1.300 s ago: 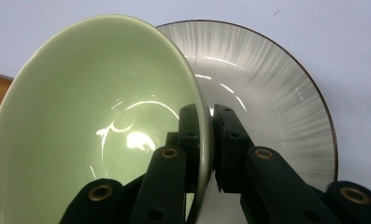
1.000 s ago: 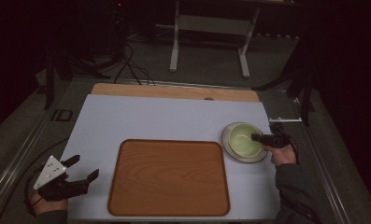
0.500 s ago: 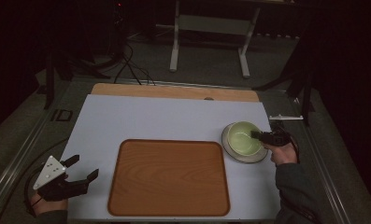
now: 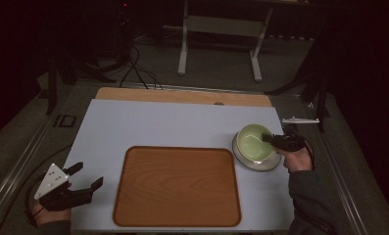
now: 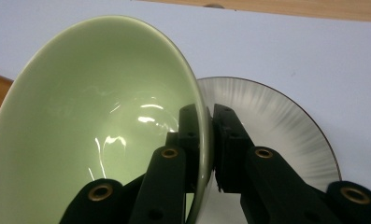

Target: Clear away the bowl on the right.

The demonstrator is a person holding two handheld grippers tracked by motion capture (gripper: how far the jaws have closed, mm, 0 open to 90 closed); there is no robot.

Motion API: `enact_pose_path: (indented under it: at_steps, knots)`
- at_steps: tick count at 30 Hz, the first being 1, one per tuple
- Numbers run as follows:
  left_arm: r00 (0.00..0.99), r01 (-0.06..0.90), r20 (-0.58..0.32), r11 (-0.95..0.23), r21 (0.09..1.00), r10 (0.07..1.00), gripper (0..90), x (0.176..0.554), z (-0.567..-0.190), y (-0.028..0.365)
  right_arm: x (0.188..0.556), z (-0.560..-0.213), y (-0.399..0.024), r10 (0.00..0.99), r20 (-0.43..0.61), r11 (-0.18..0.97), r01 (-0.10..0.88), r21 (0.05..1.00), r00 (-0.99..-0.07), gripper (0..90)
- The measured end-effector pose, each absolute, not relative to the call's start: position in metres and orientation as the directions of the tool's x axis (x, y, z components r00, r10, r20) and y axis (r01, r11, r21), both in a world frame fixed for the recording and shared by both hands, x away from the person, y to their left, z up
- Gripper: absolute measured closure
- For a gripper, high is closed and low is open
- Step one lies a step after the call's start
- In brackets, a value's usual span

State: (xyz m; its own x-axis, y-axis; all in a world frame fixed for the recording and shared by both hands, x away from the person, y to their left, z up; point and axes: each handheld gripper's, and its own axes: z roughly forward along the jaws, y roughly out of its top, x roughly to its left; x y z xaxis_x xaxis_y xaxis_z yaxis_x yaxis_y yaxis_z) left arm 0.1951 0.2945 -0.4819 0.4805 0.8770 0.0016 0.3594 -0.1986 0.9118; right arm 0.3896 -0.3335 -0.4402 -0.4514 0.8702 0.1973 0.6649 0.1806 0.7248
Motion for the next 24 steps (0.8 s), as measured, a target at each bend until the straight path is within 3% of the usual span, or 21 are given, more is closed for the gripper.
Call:
enact_pose_path:
  at_steps: [24]
  knots:
    - [0.474,0.352,0.004,-0.194,0.915,0.88,15.3,0.194,-0.481,0.296,0.383,-0.425,-0.305,0.835,0.155,0.247,0.612,0.751,-0.528,82.4]
